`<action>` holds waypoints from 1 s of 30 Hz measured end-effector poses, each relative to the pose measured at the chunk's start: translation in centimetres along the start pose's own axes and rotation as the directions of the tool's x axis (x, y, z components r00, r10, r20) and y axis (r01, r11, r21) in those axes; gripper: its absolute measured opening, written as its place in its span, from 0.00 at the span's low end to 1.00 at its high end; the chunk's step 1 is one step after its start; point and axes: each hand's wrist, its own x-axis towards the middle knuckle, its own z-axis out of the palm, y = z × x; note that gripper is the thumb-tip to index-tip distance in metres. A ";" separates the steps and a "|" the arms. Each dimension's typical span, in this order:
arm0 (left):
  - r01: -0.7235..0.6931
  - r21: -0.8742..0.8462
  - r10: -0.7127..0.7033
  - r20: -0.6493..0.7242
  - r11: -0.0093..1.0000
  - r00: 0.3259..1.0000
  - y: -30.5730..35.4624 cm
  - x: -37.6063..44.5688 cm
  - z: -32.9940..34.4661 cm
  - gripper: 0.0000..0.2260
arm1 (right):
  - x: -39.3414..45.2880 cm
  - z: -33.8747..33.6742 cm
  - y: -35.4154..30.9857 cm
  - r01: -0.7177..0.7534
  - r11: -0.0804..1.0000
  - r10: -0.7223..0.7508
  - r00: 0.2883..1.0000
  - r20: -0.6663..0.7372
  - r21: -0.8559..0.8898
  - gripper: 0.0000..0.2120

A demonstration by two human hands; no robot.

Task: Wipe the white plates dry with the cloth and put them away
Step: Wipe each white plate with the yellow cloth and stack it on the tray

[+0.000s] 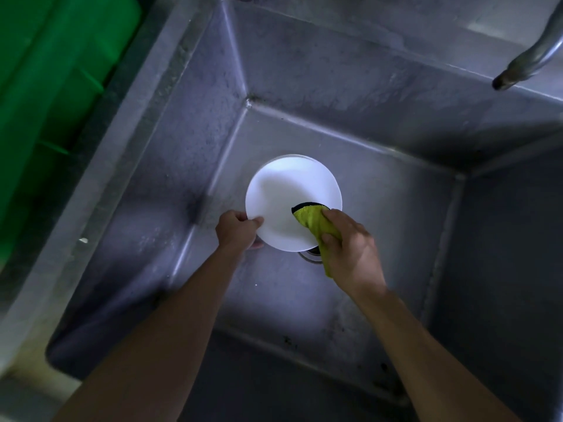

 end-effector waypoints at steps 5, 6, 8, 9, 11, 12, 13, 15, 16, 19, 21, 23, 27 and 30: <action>0.085 -0.141 -0.081 0.036 0.986 0.996 0.2 -1.5 0.1 0.08 | -0.8 -0.9 -0.3 -0.059 0.998 0.059 0.998 0.029 0.002 0.21; 0.093 -0.152 -0.087 0.042 0.984 0.995 0.3 -1.8 0.0 0.07 | -1.0 -1.1 -0.6 -0.065 0.998 0.064 0.998 0.027 0.011 0.22; 0.126 -0.183 -0.117 0.059 0.975 0.991 0.6 -2.6 -0.2 0.05 | -1.3 -1.6 -1.3 -0.051 0.998 0.051 0.999 0.003 0.029 0.22; 0.155 -0.203 -0.143 0.074 0.967 0.987 0.7 -2.8 -0.4 0.09 | -1.5 -1.8 -1.6 -0.042 0.998 0.042 0.999 -0.007 0.036 0.21; 0.215 -0.257 -0.189 0.124 0.942 0.974 0.9 -3.5 -0.8 0.13 | -2.0 -2.1 -2.1 -0.051 0.997 0.051 0.999 0.008 0.061 0.22; 0.237 -0.282 -0.202 0.150 0.930 0.968 1.0 -3.9 -1.1 0.12 | -2.2 -2.2 -2.4 -0.067 0.994 0.065 0.998 0.026 0.082 0.22; 0.259 -0.309 -0.211 0.179 0.915 0.961 1.2 -4.3 -1.3 0.11 | -2.5 -2.4 -2.7 -0.080 0.992 0.076 0.996 0.041 0.103 0.22; 0.292 -0.358 -0.214 0.241 0.887 0.947 1.5 -5.3 -1.8 0.11 | -3.1 -3.0 -3.6 -0.078 0.991 0.073 0.996 0.050 0.107 0.23; 0.291 -0.365 -0.202 0.264 0.884 0.943 1.7 -5.8 -2.0 0.12 | -3.5 -3.3 -4.0 -0.064 0.994 0.060 0.997 0.043 0.092 0.23; 0.241 -0.357 -0.130 0.309 0.902 0.942 2.4 -7.4 -2.6 0.17 | -4.4 -4.3 -5.1 -0.048 0.998 0.047 0.999 0.021 0.043 0.22; 0.222 -0.371 -0.090 0.341 0.901 0.936 3.0 -8.5 -2.9 0.22 | -4.8 -5.0 -5.9 -0.077 0.997 0.077 0.997 0.027 0.026 0.21; 0.199 -0.357 -0.060 0.364 0.913 0.929 3.8 -9.5 -3.2 0.24 | -5.3 -5.6 -6.6 -0.101 0.995 0.100 0.995 0.029 0.024 0.21; 0.185 -0.325 -0.053 0.376 0.927 0.925 4.9 -11.3 -4.1 0.23 | -6.5 -7.1 -8.2 -0.119 0.993 0.119 0.993 -0.006 0.019 0.21; 0.189 -0.289 -0.057 0.411 0.938 0.910 5.6 -13.7 -5.6 0.21 | -7.9 -8.9 -10.4 -0.088 0.996 0.090 0.995 -0.051 0.027 0.23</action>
